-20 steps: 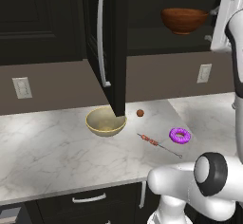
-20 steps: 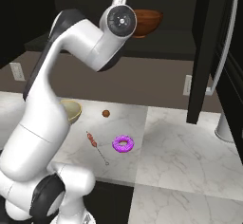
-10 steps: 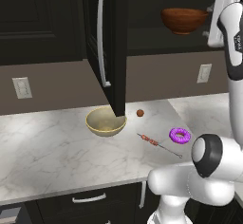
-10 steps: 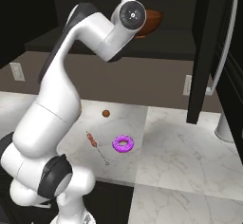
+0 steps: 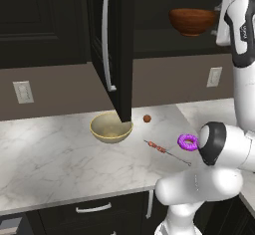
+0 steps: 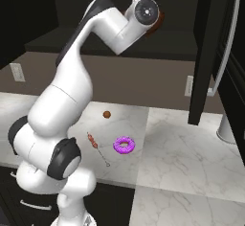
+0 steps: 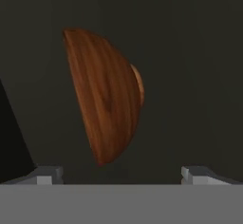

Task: Pick both bowls and place them on the counter. Then place the kebab skewer in one bowl and place the donut in the other bowl.

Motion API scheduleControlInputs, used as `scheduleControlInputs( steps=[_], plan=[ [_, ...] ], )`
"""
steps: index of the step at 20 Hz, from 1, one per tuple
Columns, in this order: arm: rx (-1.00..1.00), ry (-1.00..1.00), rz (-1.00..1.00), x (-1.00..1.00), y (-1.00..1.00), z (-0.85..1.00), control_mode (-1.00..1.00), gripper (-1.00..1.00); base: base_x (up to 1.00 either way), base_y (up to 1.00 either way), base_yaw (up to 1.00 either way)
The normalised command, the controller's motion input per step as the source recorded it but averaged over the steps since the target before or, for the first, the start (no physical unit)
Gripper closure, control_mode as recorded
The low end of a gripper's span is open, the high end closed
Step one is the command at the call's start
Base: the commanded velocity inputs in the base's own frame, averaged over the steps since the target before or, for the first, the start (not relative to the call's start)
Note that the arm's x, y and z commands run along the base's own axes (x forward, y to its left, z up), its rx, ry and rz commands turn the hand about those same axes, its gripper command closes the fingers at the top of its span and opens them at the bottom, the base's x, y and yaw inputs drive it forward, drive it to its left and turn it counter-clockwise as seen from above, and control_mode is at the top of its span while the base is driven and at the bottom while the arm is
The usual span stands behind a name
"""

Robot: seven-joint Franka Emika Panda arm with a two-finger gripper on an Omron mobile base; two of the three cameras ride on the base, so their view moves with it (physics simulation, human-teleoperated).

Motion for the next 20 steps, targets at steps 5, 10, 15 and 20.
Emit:
scheduleControlInputs(
  steps=[5,10,15,20],
  plan=[
    [-0.09,0.02,0.0,0.4,-0.06,0.0,-1.0,-1.0,0.0,0.0,0.0],
    [-0.08,0.0,0.01,0.33,-0.02,-0.02,-1.0,-1.0,0.0,0.0,0.0],
    [-0.1,0.0,0.0,0.26,0.0,-0.13,-1.0,-1.0,0.0,0.0,0.0],
    [-0.04,0.01,0.0,0.36,0.0,-0.05,-1.0,-1.0,0.0,0.0,0.0]
  ],
)
